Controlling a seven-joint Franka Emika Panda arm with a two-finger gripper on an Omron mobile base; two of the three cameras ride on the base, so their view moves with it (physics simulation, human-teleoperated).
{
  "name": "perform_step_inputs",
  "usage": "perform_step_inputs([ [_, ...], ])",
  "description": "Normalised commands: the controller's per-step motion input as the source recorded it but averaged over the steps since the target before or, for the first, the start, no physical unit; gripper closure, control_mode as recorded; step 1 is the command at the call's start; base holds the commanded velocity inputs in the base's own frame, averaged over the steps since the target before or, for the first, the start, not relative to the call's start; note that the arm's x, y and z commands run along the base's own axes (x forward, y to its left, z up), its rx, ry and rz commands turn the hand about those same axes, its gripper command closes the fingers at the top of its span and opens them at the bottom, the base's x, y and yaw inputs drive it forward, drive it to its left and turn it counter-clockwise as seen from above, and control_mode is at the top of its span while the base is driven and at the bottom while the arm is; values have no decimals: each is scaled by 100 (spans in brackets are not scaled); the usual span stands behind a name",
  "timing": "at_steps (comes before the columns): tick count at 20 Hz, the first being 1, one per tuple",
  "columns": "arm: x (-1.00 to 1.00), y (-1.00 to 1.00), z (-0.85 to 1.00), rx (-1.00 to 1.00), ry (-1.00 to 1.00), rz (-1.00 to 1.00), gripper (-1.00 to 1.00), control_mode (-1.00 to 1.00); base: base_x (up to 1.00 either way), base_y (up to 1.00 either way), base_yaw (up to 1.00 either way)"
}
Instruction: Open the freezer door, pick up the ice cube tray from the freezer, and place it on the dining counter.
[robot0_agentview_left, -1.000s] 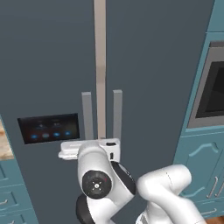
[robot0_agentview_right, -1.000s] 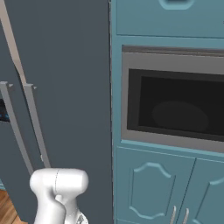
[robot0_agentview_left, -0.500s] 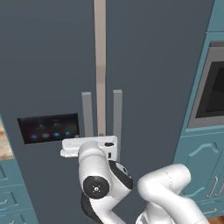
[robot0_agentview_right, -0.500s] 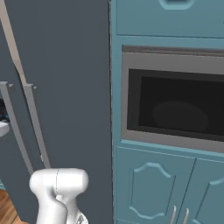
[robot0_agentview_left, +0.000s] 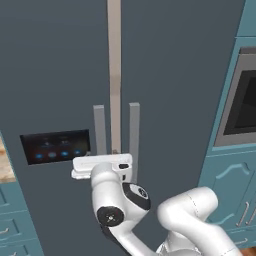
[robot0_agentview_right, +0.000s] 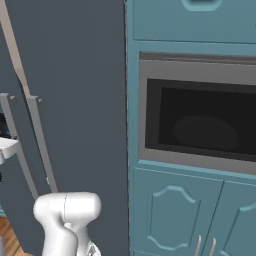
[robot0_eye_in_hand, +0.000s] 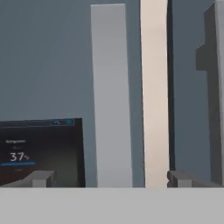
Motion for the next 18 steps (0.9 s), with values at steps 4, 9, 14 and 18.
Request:
perform_step_inputs([
  [4,27,0,-8,0,-5,0,-100,-100,0,0,0],
  [9,20,1,-1,0,-1,0,-100,-100,0,0,0],
  [14,13,7,0,0,0,0,-100,-100,0,0,0],
  [18,9,9,0,0,0,0,-100,-100,0,0,0],
])
